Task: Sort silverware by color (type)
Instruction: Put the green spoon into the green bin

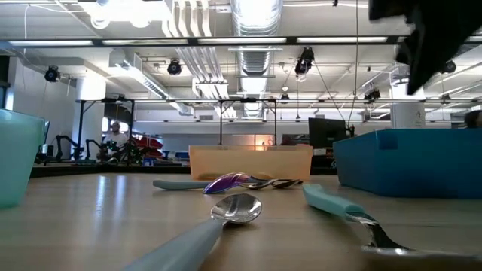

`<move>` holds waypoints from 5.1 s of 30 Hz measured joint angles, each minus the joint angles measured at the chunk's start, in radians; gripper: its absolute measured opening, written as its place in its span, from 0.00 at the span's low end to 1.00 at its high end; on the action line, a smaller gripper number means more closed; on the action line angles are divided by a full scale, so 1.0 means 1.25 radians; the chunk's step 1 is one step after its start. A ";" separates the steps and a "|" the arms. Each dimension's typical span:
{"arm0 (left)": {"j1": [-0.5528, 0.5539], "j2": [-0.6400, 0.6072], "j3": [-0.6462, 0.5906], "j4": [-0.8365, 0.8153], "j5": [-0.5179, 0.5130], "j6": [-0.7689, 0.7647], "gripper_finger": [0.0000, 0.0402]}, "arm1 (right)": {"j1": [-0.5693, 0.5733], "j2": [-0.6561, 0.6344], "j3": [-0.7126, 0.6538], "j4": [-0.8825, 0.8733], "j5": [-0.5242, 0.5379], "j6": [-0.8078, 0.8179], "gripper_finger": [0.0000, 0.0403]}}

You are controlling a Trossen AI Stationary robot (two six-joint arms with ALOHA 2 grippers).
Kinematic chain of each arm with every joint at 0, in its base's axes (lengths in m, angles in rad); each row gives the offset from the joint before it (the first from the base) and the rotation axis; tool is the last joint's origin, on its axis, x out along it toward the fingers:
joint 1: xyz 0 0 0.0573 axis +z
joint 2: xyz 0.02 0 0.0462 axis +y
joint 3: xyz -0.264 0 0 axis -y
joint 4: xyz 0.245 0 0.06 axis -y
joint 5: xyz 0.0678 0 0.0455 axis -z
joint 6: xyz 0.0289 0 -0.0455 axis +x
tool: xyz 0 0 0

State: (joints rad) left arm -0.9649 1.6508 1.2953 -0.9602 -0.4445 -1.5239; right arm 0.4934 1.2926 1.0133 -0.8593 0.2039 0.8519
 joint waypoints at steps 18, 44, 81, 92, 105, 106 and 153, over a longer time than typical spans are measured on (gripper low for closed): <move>0.001 0.000 0.000 0.025 -0.002 0.014 0.40 | 0.013 0.181 0.008 0.417 -0.149 -0.627 0.23; 0.004 0.000 0.000 0.051 -0.014 -0.003 0.40 | 0.005 0.474 0.272 0.286 -0.205 -1.134 0.22; 0.005 0.000 0.000 0.062 -0.039 0.000 0.40 | -0.029 0.553 0.276 0.308 -0.229 -0.917 0.09; 0.016 0.039 0.000 0.086 -0.216 0.066 0.40 | -0.035 0.466 0.268 0.259 -0.096 -0.762 0.09; 0.054 0.108 0.000 0.127 -0.650 0.158 0.40 | -0.035 0.298 0.272 0.562 0.113 -0.693 0.09; 0.056 0.111 0.000 0.130 -0.674 0.162 0.40 | -0.035 0.293 0.272 0.600 0.112 -0.705 0.09; 0.139 0.085 0.002 0.533 -0.730 0.527 0.13 | -0.048 0.341 0.272 0.960 0.178 -0.881 0.19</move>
State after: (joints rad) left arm -0.7906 1.7575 1.2984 -0.2938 -1.3564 -0.8653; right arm 0.4332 1.7183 1.3533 0.3413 0.4258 -0.2492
